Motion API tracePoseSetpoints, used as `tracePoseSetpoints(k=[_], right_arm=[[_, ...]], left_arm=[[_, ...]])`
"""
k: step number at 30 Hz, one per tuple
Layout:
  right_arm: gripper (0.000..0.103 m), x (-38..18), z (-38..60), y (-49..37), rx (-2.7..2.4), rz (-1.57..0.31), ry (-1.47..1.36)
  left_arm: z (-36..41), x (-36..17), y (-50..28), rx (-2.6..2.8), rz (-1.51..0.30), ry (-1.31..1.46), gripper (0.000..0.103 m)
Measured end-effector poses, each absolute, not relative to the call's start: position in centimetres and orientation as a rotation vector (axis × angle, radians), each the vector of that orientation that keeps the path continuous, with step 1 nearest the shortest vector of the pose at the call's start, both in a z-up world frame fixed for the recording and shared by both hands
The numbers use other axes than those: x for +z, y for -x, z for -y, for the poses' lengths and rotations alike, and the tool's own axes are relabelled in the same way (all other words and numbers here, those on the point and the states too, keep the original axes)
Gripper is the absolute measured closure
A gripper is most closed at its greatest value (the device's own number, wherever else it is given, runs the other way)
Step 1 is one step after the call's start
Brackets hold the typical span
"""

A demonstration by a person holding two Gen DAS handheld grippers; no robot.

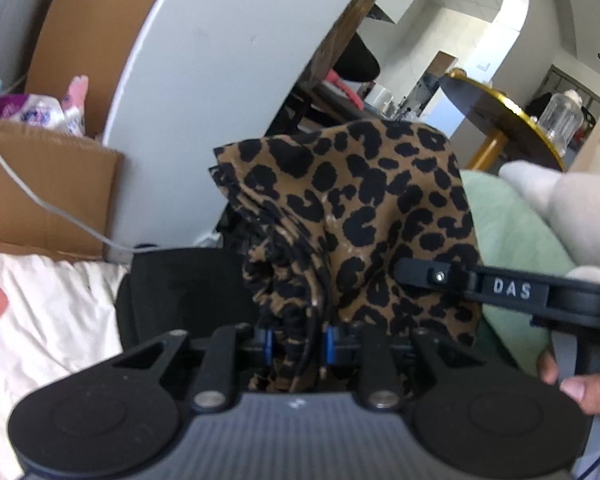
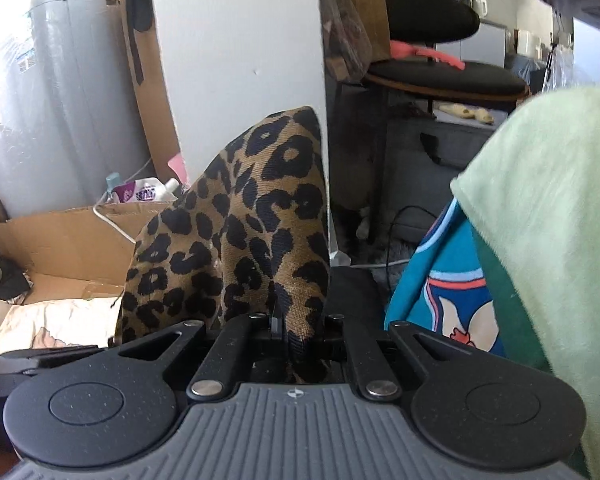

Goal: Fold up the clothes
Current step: 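Carry the held trouser bundle with both tools toward the black garment, then lower the trouser bundle onto the black garment with both tools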

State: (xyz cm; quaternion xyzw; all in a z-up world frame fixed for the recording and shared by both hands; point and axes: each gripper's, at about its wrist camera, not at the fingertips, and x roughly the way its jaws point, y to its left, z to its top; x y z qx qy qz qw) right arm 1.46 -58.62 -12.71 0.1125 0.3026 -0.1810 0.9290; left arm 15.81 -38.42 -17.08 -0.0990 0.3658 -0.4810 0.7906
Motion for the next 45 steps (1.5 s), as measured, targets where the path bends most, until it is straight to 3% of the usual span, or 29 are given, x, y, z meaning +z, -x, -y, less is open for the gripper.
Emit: tracePoseSetpoints(k=[22,38,45], right_arm=[[0.096,-26.4,64.8,-7.3,-0.358,-0.683,-0.375],[0.095,-30.7,69.8,-14.3,-0.328,-0.724,-0.540],[0.095,-32.3,69.7,-18.2,-0.285,-0.808,-0.438]], left_arm=[[42.9,-28.2,-22.5,-1.093,-0.964,0.204,0.079],[45.2,-33.1,-30.6,-1.080,-1.090,0.295,0.079],[45.1,-35.8,-33.5,-1.012,-1.192,0.383,0.079]])
